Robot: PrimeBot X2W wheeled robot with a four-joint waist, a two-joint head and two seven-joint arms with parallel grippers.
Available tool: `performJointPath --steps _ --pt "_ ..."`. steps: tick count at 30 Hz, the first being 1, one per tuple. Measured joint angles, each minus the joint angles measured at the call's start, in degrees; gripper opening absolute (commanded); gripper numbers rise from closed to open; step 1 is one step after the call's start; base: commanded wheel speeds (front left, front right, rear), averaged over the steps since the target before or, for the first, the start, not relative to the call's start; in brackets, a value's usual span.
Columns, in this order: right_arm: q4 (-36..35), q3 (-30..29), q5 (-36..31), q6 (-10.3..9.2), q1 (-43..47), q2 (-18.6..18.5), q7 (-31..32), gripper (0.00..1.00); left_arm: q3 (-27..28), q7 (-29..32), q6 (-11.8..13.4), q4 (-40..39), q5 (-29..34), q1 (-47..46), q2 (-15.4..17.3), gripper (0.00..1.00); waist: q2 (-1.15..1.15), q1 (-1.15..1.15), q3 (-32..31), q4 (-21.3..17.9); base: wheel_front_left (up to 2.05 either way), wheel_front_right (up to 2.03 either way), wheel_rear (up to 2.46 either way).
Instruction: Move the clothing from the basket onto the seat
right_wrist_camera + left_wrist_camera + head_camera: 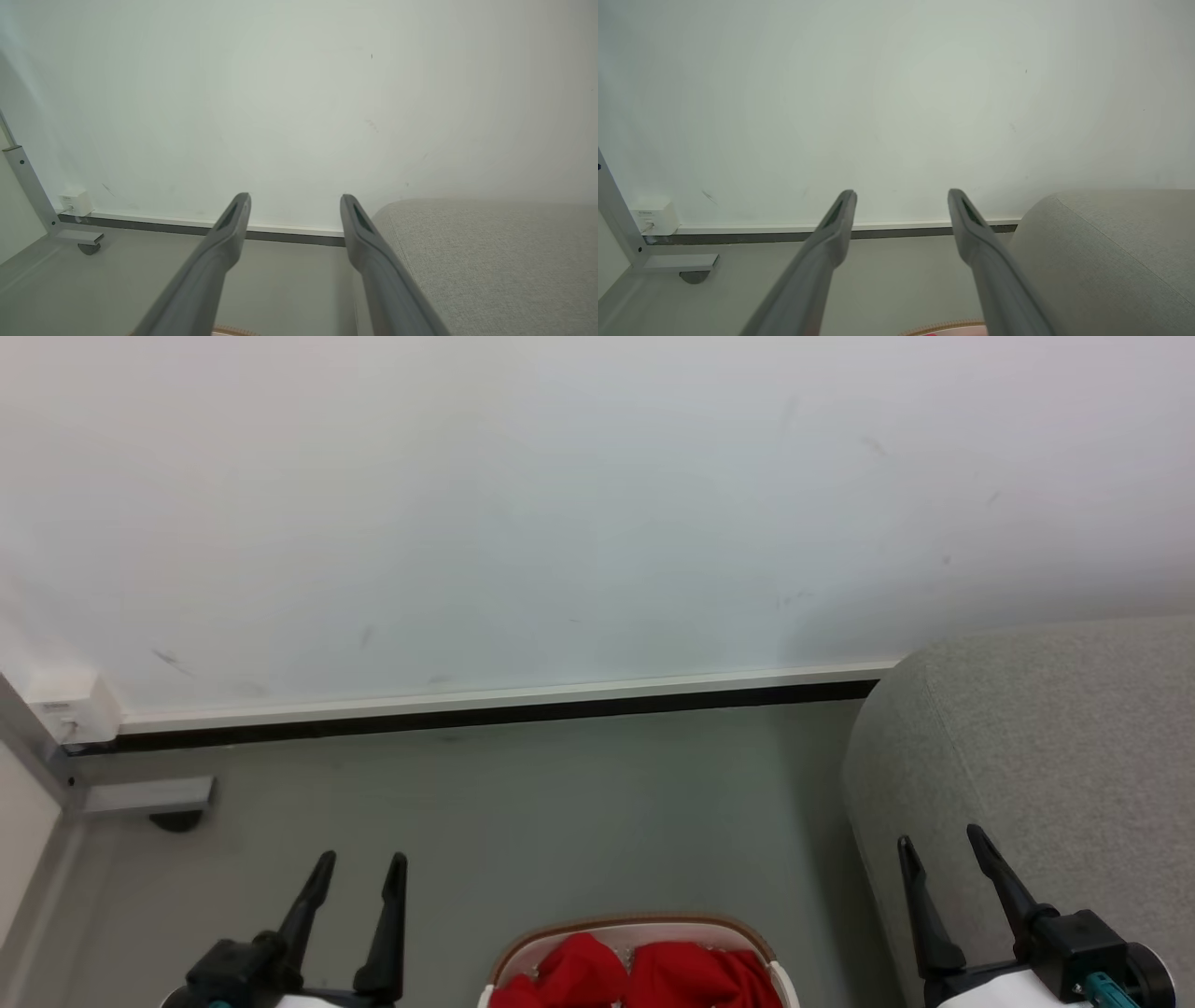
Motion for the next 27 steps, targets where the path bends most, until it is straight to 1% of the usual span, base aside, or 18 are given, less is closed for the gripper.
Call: performJointPath --steps 6,10,13,17,22,27 --pt "-0.7 0.5 1.8 0.00 -0.1 0.0 0.0 1.00 -1.3 0.0 0.0 1.3 -0.6 -0.7 0.3 1.00 0.00 0.00 1.3 -2.9 0.00 0.00 0.00" --pt "-1.1 0.5 1.9 0.00 -0.2 0.0 0.0 1.00 -4.4 0.0 0.0 3.7 -0.5 -2.2 0.9 1.00 0.00 0.00 2.3 -5.1 0.00 0.00 0.00" --pt "-1.6 0.5 1.9 0.00 -0.5 0.0 0.0 1.00 -7.0 0.0 0.0 7.5 0.0 -3.5 1.7 1.00 0.00 0.00 3.4 -6.7 0.00 0.00 0.00" --pt "-3.0 0.8 2.5 0.00 -1.5 0.0 0.0 1.00 -11.4 0.0 0.0 14.5 0.2 -6.8 3.5 1.00 0.00 0.00 6.0 -8.4 0.00 0.00 0.00" --pt "-4.7 1.6 4.2 0.00 -2.4 0.0 0.0 1.00 -17.3 2.2 0.0 22.4 0.0 -11.9 6.1 1.00 0.00 0.00 9.7 -10.7 0.00 0.00 0.00" --pt "-6.2 2.8 6.1 0.00 -3.1 0.0 0.0 1.00 -25.2 5.1 0.0 28.1 -1.2 -16.5 9.7 1.00 0.00 0.00 14.2 -12.9 0.00 0.00 0.00"
